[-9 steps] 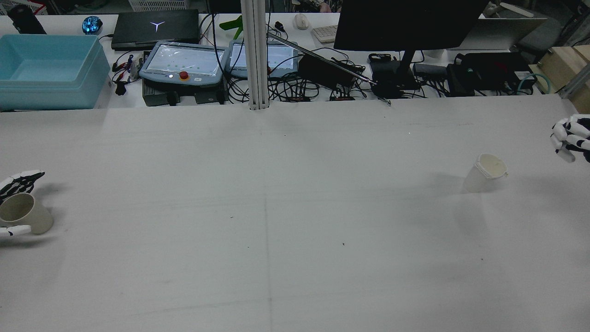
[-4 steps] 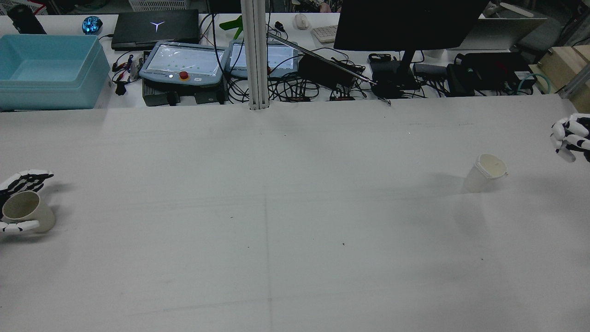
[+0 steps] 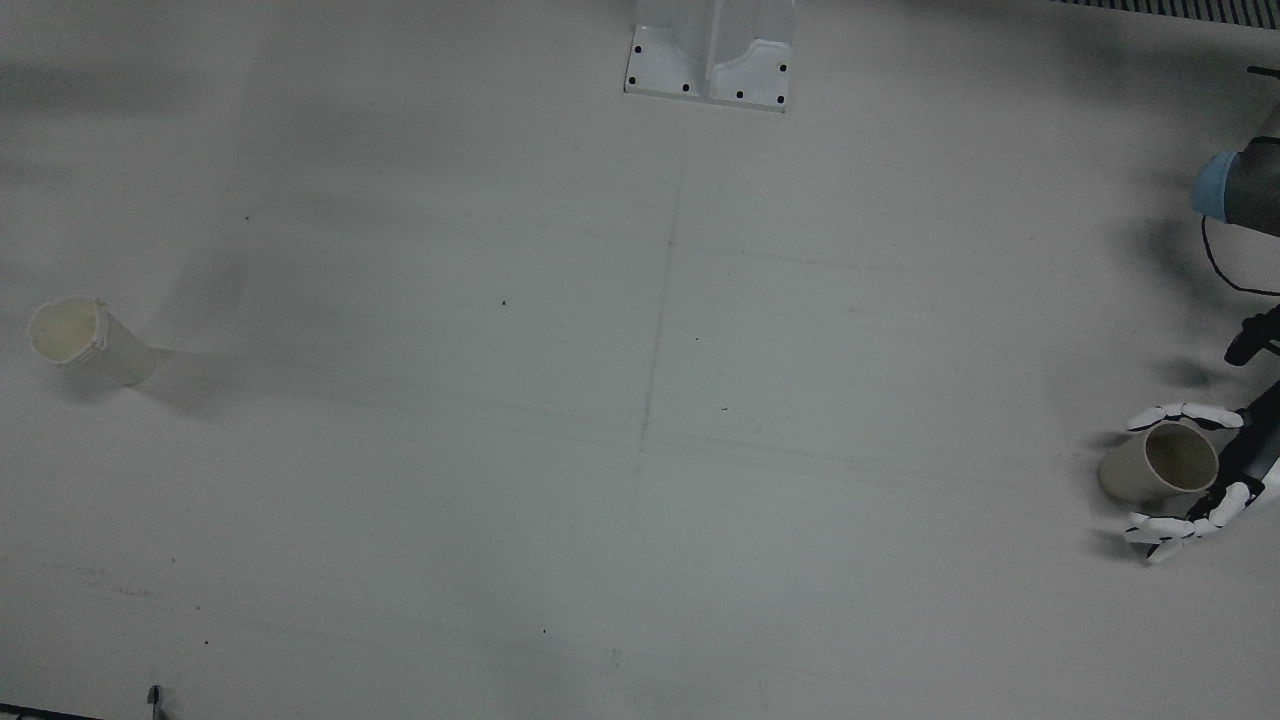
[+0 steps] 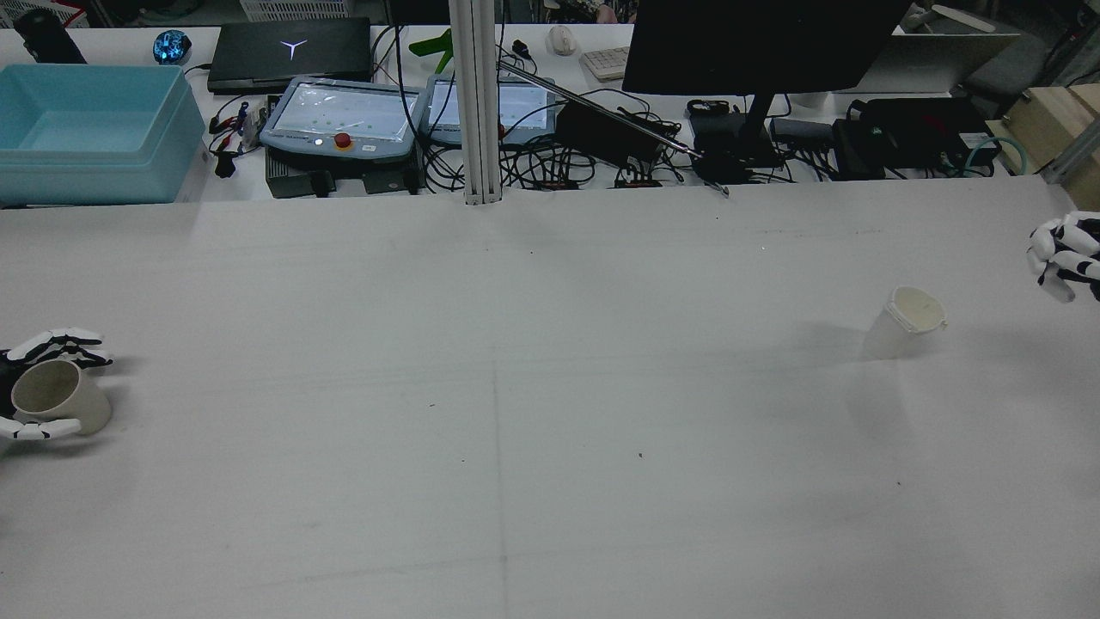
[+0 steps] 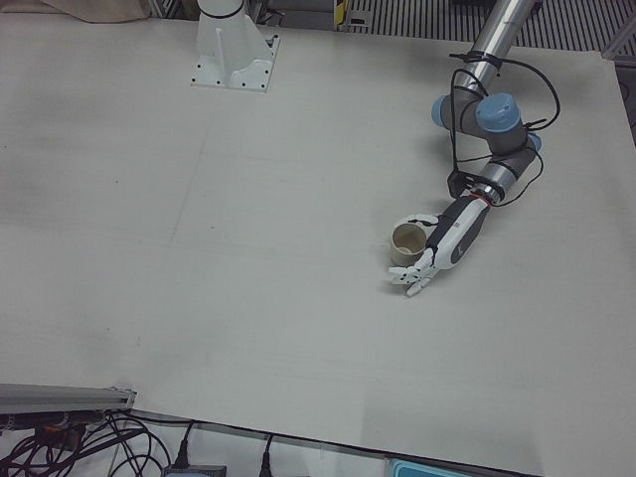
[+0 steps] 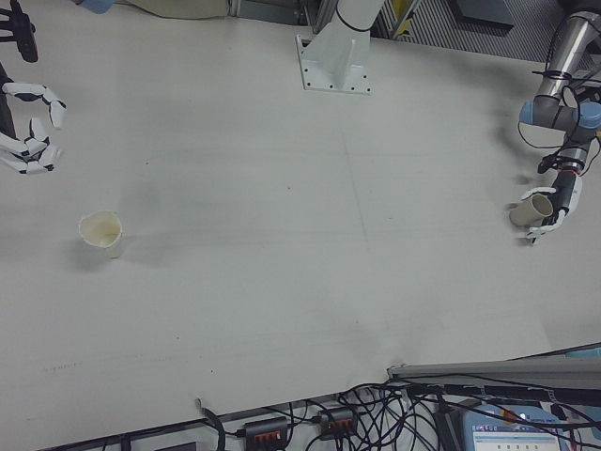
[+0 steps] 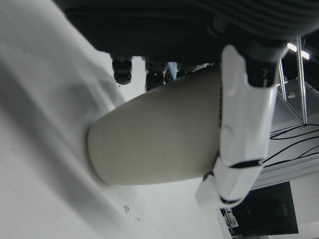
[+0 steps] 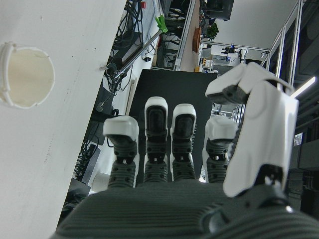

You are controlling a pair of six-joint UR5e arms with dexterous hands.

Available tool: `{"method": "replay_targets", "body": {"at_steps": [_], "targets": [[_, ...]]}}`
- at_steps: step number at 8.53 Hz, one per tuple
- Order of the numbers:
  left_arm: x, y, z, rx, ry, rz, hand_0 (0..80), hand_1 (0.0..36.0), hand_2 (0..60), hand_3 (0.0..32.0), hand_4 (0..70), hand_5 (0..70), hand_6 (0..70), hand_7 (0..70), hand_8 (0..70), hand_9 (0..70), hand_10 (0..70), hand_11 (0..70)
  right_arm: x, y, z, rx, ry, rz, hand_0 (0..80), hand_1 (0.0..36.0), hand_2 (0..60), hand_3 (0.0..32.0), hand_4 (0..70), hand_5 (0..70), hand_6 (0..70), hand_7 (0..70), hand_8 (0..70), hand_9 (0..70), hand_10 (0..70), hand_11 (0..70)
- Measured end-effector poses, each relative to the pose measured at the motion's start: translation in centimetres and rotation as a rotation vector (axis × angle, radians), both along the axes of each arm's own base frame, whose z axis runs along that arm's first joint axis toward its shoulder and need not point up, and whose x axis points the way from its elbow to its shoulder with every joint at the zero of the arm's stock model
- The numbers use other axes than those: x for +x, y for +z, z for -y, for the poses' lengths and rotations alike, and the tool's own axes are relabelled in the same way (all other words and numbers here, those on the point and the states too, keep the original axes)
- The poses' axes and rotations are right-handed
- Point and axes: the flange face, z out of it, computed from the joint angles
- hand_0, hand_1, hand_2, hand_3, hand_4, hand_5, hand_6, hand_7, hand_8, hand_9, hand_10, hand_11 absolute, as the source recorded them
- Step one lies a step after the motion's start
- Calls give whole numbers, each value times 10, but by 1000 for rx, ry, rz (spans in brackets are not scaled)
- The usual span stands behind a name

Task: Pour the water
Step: 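Wrap the left hand fingers around the cream cup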

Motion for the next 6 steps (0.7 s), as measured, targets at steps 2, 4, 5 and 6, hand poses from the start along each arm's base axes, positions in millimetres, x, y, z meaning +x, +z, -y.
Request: {"method": "replay_targets", "body": {"at_steps": [2, 4, 5, 6], "targets": [[3, 0, -1, -15, 10, -16, 637, 263, 216, 60, 130, 312, 187, 549, 240, 321, 46, 94, 1, 0, 0, 0, 4, 1, 558, 224, 470, 0, 379, 700, 417, 573, 427, 528, 484, 696], [3, 0, -1, -34, 16, -32, 633, 244, 204, 26, 208, 335, 276, 700, 302, 420, 57, 106, 2, 0, 0, -1, 6, 4, 565, 232, 478, 0, 381, 700, 421, 576, 428, 530, 484, 696], [3, 0, -1, -40, 16, -37, 654, 248, 206, 16, 237, 340, 325, 700, 334, 463, 68, 122, 2, 0, 0, -1, 7, 5, 567, 234, 481, 0, 385, 700, 422, 577, 427, 530, 482, 692], [4, -1, -1, -46, 18, -42, 710, 275, 256, 14, 244, 338, 344, 700, 351, 484, 76, 135, 2, 0, 0, -2, 7, 6, 567, 235, 486, 0, 387, 700, 423, 576, 428, 530, 480, 691]]}}
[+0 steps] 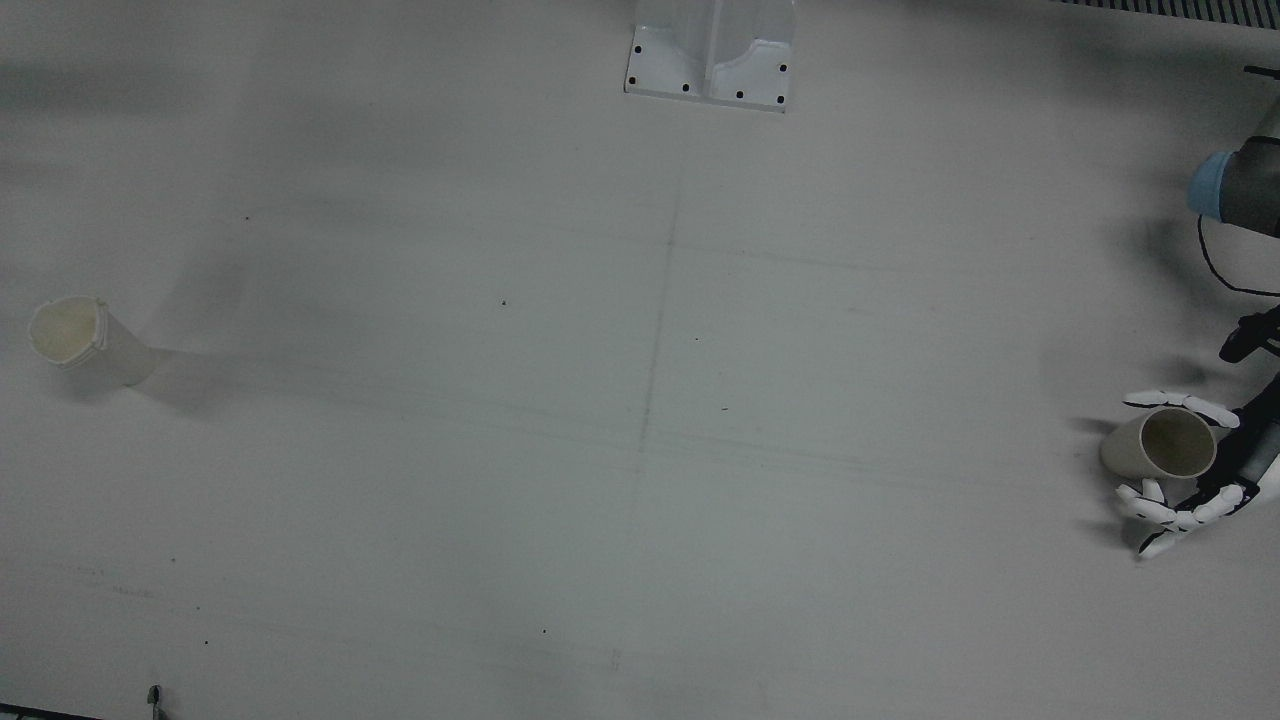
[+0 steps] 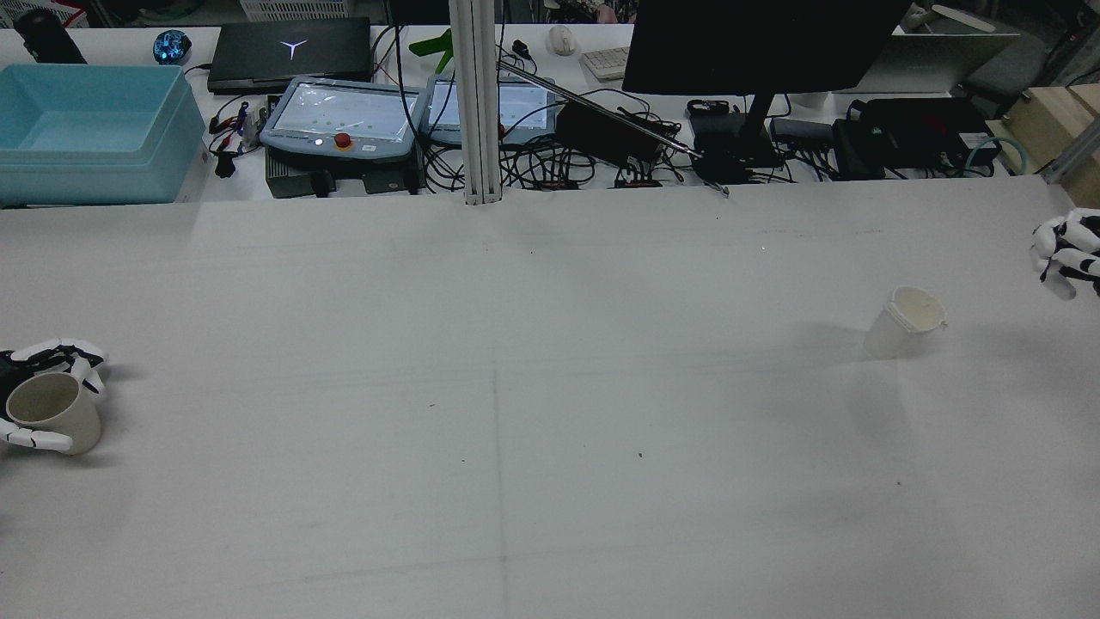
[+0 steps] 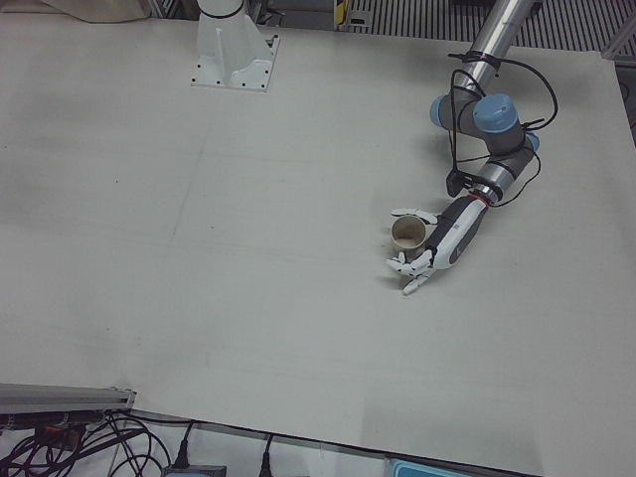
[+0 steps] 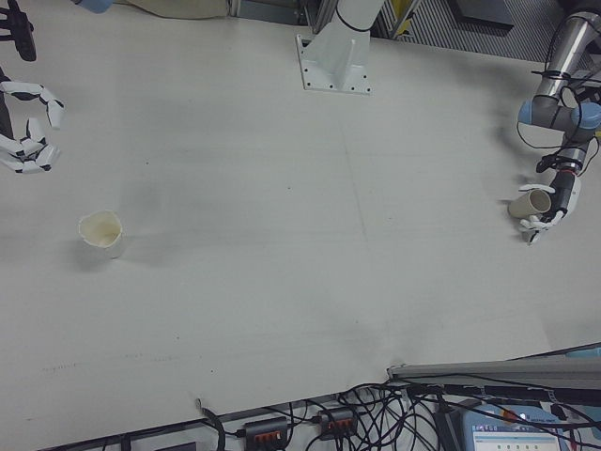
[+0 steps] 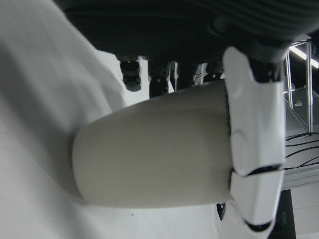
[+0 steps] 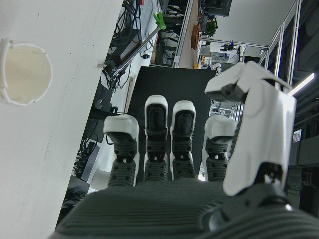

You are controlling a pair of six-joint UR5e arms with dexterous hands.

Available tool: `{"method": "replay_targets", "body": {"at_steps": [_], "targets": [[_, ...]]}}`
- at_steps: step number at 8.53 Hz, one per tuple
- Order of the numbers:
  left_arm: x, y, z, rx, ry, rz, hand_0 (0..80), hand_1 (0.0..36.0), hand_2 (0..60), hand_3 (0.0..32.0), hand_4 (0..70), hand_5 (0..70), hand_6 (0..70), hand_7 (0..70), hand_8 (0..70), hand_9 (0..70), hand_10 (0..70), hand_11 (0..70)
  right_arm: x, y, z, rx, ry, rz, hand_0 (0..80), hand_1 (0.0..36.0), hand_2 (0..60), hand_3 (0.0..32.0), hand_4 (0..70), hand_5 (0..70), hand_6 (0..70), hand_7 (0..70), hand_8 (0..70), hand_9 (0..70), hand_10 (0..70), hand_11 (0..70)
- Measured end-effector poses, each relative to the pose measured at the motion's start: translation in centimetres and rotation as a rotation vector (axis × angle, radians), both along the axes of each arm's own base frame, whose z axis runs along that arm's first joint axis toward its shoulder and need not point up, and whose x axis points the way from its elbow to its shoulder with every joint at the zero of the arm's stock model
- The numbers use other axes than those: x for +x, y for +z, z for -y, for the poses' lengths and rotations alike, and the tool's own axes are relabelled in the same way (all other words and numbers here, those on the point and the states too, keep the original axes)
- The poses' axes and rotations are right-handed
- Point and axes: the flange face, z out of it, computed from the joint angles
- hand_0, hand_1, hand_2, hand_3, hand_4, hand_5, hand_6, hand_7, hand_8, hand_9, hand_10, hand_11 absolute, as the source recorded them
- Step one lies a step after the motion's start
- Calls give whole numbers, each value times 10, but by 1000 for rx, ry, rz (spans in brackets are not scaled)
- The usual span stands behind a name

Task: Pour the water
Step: 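Wrap the left hand fingers around the cream cup, then lift the cream cup off the table with the left hand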

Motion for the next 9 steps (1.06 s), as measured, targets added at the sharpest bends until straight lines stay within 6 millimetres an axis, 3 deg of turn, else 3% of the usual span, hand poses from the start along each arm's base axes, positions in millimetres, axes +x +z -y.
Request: {"method": "replay_targets", "body": {"at_steps": [1, 2, 3, 4, 5, 6, 9], "targets": [[0, -1, 1, -5, 1, -5, 800, 311, 282, 14, 243, 343, 352, 700, 362, 496, 81, 146, 0, 0, 0, 0, 1, 1, 574, 238, 482, 0, 389, 700, 427, 580, 428, 530, 478, 687], [1, -2, 1, -12, 3, -13, 800, 336, 292, 16, 234, 343, 344, 700, 361, 494, 82, 149, 1, -1, 0, 1, 2, 2, 571, 238, 480, 0, 378, 700, 415, 573, 423, 524, 474, 681], [1, -5, 2, -19, 4, -22, 800, 340, 300, 18, 229, 332, 332, 700, 357, 489, 79, 147, 1, -2, 0, 3, 3, 3, 575, 242, 490, 0, 376, 700, 414, 572, 421, 522, 469, 675], [1, -10, 3, -20, 5, -31, 800, 358, 354, 20, 225, 338, 326, 700, 356, 486, 79, 148, 1, -3, 0, 6, 4, 4, 577, 245, 491, 0, 384, 700, 417, 571, 421, 521, 465, 670], [2, -16, 4, -19, 6, -40, 800, 360, 425, 22, 215, 335, 320, 700, 357, 488, 82, 155, 2, -5, 1, 10, 6, 6, 578, 245, 493, 0, 379, 700, 413, 569, 418, 519, 463, 666], [2, -20, 4, -24, 8, -51, 800, 360, 582, 16, 211, 340, 318, 700, 362, 492, 86, 166, 3, -7, -1, 11, 8, 7, 578, 247, 496, 0, 381, 700, 415, 569, 418, 518, 462, 665], [0, -40, 5, -57, -7, -90, 800, 360, 600, 12, 203, 345, 311, 700, 365, 493, 89, 177, 8, -11, -5, 17, 19, 13, 581, 248, 494, 0, 385, 700, 416, 570, 418, 517, 458, 659]]}}
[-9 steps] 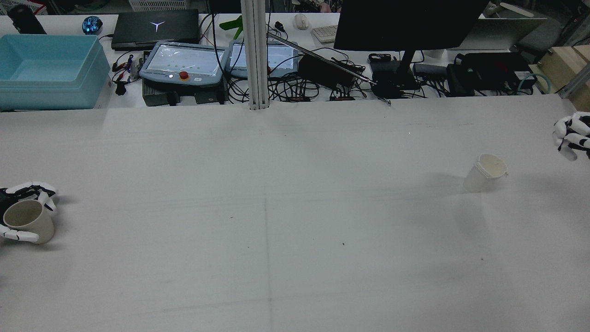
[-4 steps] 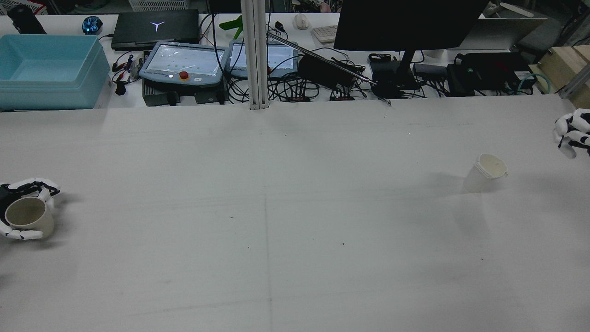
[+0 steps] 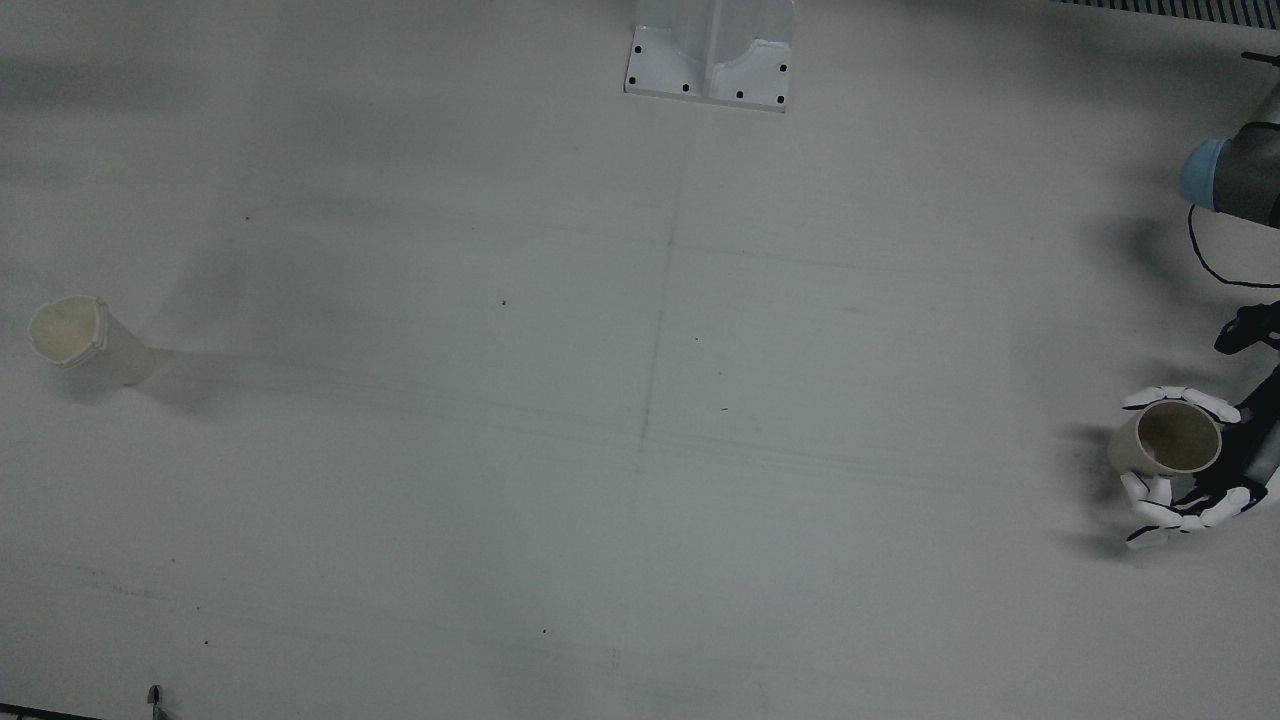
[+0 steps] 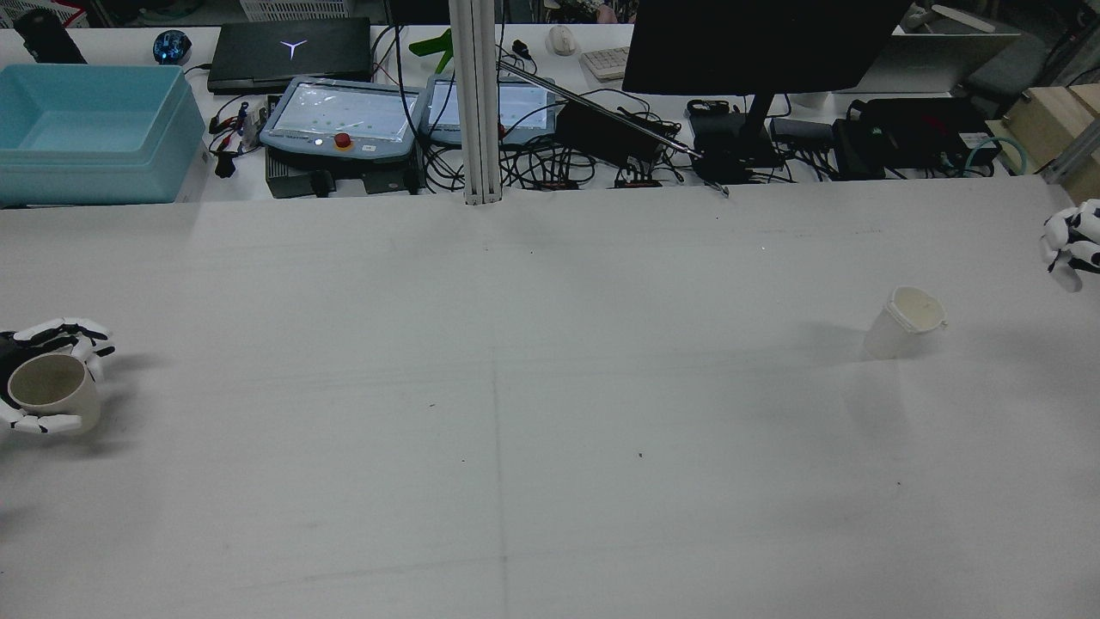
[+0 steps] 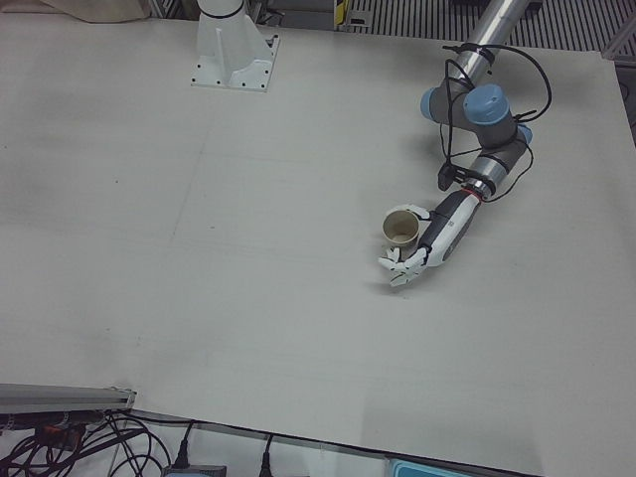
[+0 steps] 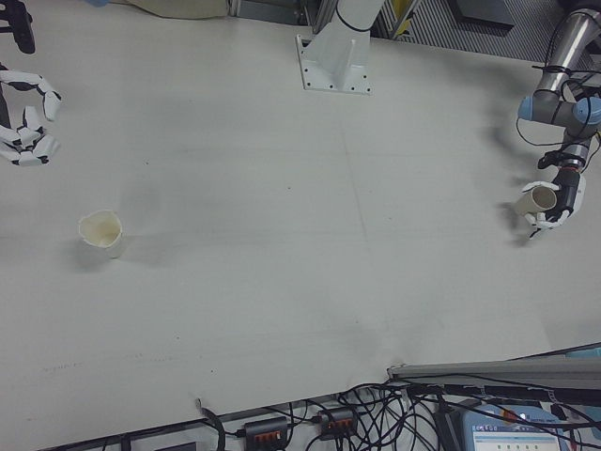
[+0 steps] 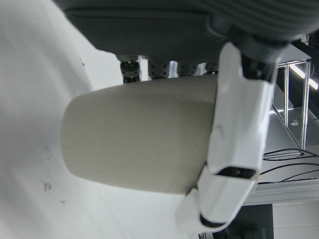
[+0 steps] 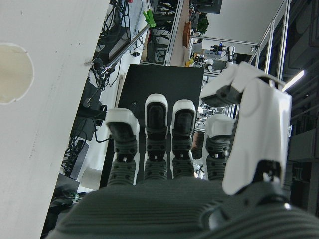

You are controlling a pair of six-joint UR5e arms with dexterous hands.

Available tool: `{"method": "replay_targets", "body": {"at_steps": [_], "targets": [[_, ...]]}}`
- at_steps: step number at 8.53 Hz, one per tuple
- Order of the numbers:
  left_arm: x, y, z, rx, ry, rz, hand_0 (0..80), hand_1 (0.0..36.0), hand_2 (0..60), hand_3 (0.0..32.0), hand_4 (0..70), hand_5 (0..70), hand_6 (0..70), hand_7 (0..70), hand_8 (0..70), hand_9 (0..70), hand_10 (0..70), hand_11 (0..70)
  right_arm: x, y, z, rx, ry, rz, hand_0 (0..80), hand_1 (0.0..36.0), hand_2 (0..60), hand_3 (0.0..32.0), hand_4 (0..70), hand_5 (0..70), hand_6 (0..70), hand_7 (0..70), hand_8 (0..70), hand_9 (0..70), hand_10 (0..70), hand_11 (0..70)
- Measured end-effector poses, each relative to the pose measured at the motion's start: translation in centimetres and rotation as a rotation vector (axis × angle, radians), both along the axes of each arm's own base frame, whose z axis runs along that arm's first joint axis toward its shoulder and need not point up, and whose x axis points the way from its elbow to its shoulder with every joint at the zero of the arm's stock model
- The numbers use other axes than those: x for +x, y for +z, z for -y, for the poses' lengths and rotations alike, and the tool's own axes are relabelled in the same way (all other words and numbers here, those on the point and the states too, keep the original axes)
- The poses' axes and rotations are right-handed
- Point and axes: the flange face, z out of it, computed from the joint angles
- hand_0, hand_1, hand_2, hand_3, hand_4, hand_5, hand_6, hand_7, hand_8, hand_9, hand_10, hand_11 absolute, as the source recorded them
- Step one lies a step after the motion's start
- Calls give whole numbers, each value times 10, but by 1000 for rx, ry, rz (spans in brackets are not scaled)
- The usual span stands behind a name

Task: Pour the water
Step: 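Lift the cream cup off the table with the left hand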

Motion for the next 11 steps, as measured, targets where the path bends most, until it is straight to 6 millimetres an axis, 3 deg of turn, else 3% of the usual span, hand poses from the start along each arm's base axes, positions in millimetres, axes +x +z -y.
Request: {"method": "replay_targets", "body": {"at_steps": [2, 4, 5, 6, 7, 8, 9, 10, 11], "targets": [[-2, -30, 0, -7, 0, -44, 800, 360, 600, 12, 202, 349, 308, 700, 361, 488, 95, 186, 6, 0, -1, 0, 14, 6, 557, 226, 468, 0, 351, 700, 408, 562, 427, 528, 491, 700], [-4, -75, 0, -13, -4, -95, 800, 360, 600, 4, 215, 354, 323, 700, 368, 496, 101, 193, 7, 9, 1, -11, 19, 4, 559, 230, 502, 0, 385, 700, 434, 574, 439, 539, 502, 700], [-5, -100, -1, -8, -5, -112, 800, 360, 600, 4, 220, 358, 329, 700, 369, 497, 99, 191, 5, 21, 10, -7, 18, 1, 564, 244, 515, 0, 364, 674, 385, 515, 400, 486, 458, 658], [-6, -126, -4, -2, -4, -129, 800, 360, 600, 6, 219, 356, 329, 700, 367, 495, 96, 187, -3, 42, 30, 23, 11, -1, 600, 301, 600, 0, 414, 690, 371, 477, 349, 416, 372, 542], [-8, -146, -6, -2, -1, -147, 800, 360, 600, 12, 210, 351, 320, 700, 363, 490, 97, 189, -16, 79, 51, 70, -5, -5, 618, 354, 600, 0, 525, 700, 390, 481, 348, 407, 337, 498], [-10, -160, -9, -7, 2, -162, 800, 360, 600, 12, 210, 354, 320, 700, 360, 486, 96, 187, -26, 128, 62, 98, -18, -11, 623, 360, 600, 0, 526, 700, 369, 476, 335, 387, 302, 458], [-12, -171, -11, -16, 6, -175, 800, 360, 600, 14, 205, 349, 315, 700, 360, 485, 97, 188, -28, 171, 60, 117, -13, -10, 632, 360, 600, 0, 553, 700, 379, 480, 322, 372, 281, 430], [-13, -178, -13, -22, 9, -186, 800, 360, 600, 16, 204, 354, 316, 700, 361, 486, 97, 188, -25, 199, 49, 121, -4, -9, 607, 344, 600, 0, 457, 623, 281, 387, 229, 253, 175, 276], [-14, -182, -14, -24, 11, -192, 800, 360, 600, 18, 204, 351, 312, 700, 358, 482, 96, 186, -26, 223, 42, 103, -4, -40, 653, 309, 318, 0, 181, 329, 82, 158, 81, 56, 34, 78]]}}
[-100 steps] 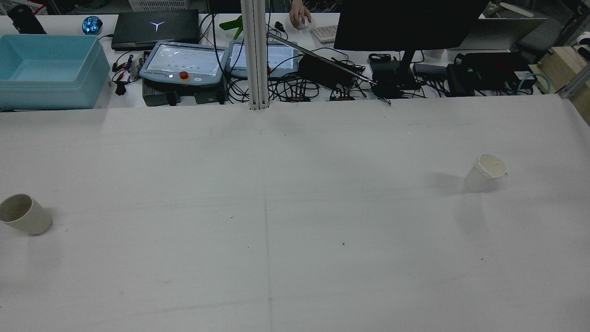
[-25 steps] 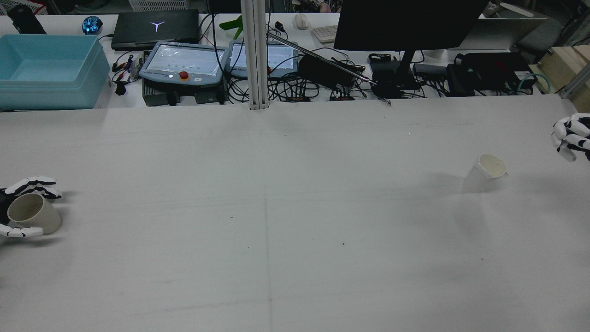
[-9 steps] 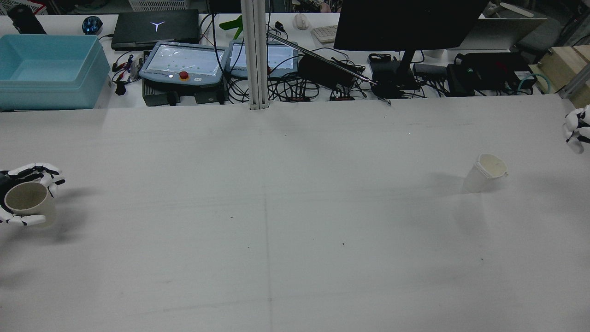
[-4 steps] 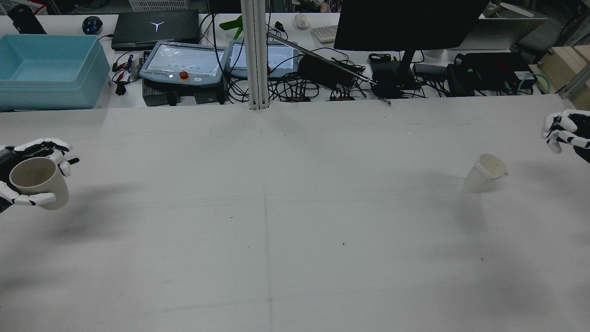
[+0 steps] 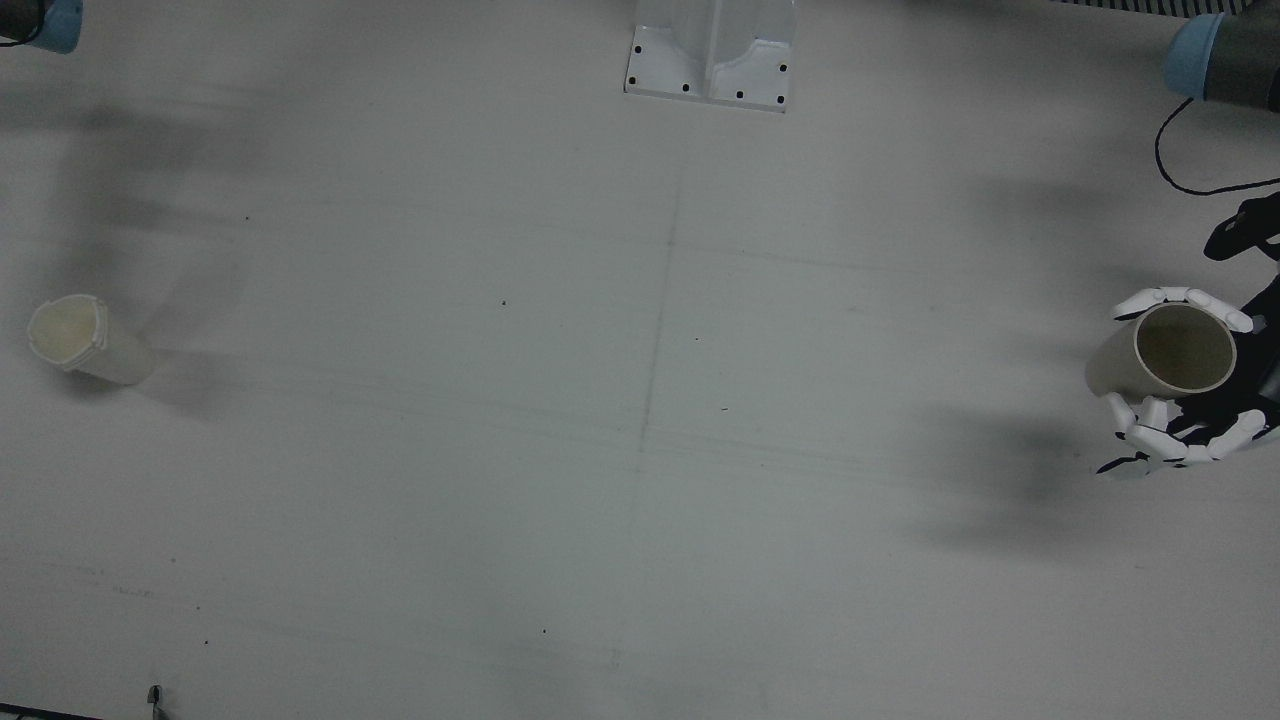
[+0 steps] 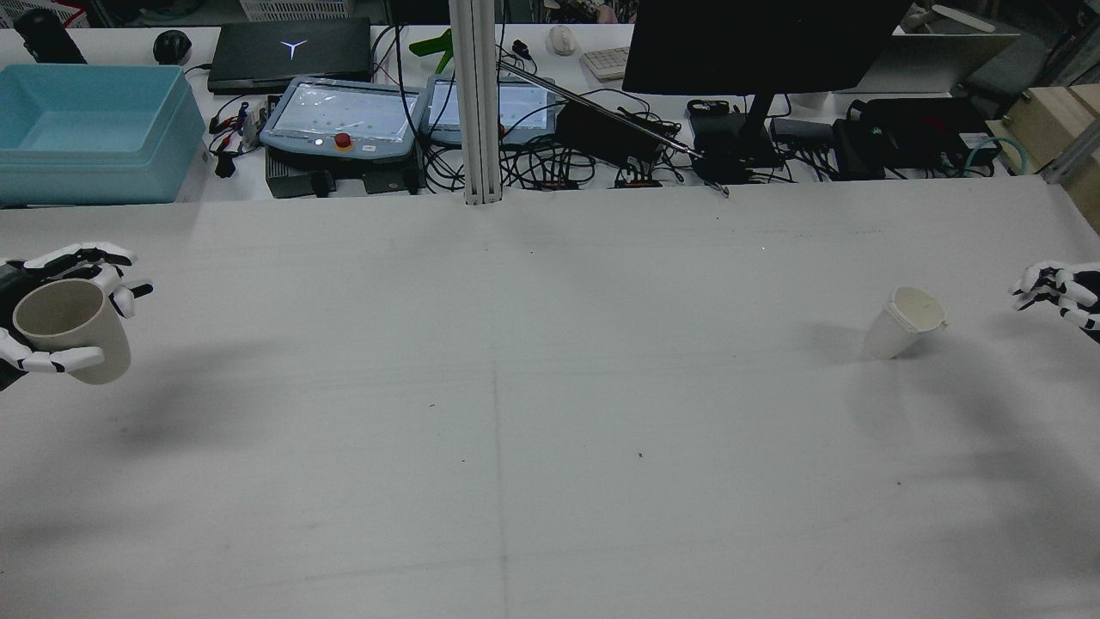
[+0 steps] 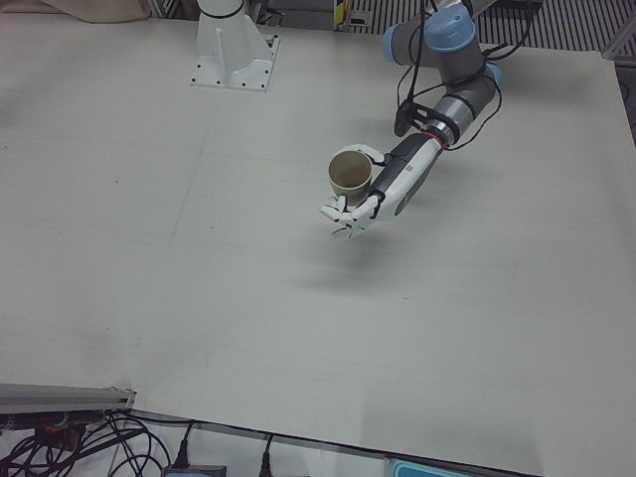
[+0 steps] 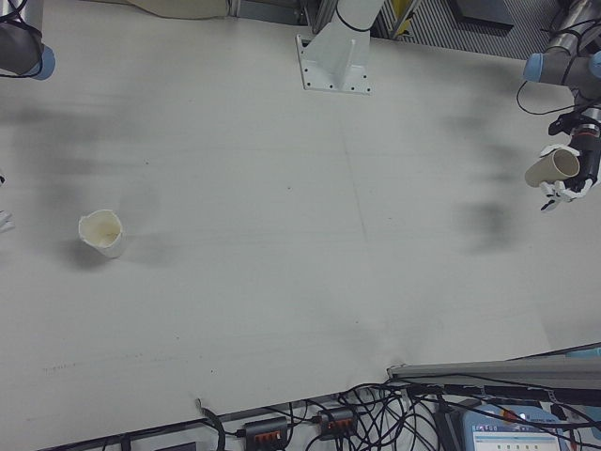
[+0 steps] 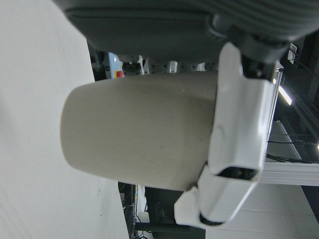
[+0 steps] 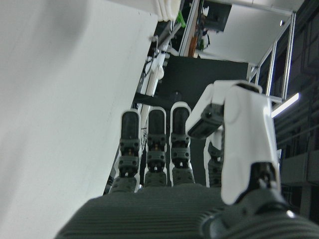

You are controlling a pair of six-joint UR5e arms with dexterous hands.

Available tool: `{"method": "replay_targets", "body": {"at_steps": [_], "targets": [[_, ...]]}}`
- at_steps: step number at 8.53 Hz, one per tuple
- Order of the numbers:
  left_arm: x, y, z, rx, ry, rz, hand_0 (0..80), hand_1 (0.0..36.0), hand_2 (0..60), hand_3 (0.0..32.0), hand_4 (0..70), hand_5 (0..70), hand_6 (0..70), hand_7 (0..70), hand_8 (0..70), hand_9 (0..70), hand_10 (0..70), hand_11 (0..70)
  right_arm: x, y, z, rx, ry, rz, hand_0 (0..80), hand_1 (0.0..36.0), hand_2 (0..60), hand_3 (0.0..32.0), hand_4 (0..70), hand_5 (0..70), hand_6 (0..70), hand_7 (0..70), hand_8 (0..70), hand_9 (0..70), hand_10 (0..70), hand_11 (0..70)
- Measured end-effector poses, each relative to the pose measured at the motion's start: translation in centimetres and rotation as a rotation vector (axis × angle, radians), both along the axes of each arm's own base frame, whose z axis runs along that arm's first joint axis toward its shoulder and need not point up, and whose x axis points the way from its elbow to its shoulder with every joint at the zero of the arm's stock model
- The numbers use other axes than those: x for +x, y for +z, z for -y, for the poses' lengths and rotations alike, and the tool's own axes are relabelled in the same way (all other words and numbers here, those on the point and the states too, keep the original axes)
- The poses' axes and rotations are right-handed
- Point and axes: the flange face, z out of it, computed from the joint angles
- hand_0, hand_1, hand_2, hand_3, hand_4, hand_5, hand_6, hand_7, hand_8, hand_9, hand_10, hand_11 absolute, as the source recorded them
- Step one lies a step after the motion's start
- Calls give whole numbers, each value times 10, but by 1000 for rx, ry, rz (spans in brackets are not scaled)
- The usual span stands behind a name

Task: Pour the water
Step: 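Grasp the farther cream cup with the right hand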

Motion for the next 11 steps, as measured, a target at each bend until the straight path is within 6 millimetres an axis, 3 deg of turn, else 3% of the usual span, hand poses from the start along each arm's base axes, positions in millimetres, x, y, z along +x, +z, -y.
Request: {"method": "replay_targets", "body": {"at_steps": [1, 3, 4, 6, 7, 8, 11], "targets": [[0, -2, 0, -1, 1, -4, 800, 360, 600, 20, 199, 349, 306, 700, 357, 481, 96, 187, -15, 15, 14, -9, -20, -36, 755, 265, 0, 12, 0, 241, 0, 30, 55, 29, 0, 7], [0, -3, -1, -8, 6, -17, 800, 360, 600, 26, 183, 334, 284, 700, 350, 473, 94, 185, -55, 21, 41, 0, -80, -80, 728, 244, 0, 30, 0, 248, 0, 27, 58, 36, 0, 0], [0, -3, -1, -12, 7, -24, 800, 360, 600, 28, 178, 329, 277, 700, 349, 471, 93, 182, -61, 22, 42, 2, -90, -90, 720, 239, 0, 32, 0, 242, 0, 26, 58, 37, 0, 0], [-1, -5, -1, -13, 8, -31, 800, 360, 600, 34, 173, 324, 272, 700, 347, 468, 91, 181, -61, 30, 30, -8, -100, -112, 728, 250, 0, 70, 0, 255, 0, 46, 53, 35, 0, 0], [-1, -7, -1, -10, 9, -35, 800, 360, 600, 34, 170, 322, 267, 700, 346, 467, 90, 179, -66, 30, 29, -1, -110, -136, 732, 272, 8, 54, 0, 279, 0, 63, 56, 38, 0, 0], [-2, -10, -2, -6, 9, -38, 800, 360, 600, 34, 171, 323, 270, 700, 347, 467, 92, 181, -75, 24, 32, 19, -117, -163, 730, 292, 92, 40, 2, 298, 0, 75, 56, 40, 0, 0], [-2, -18, -2, 7, 6, -51, 800, 360, 600, 22, 196, 349, 302, 700, 359, 479, 96, 186, -110, -6, 59, 63, -145, -204, 775, 324, 186, 58, 17, 316, 0, 97, 56, 45, 0, 0]]}}
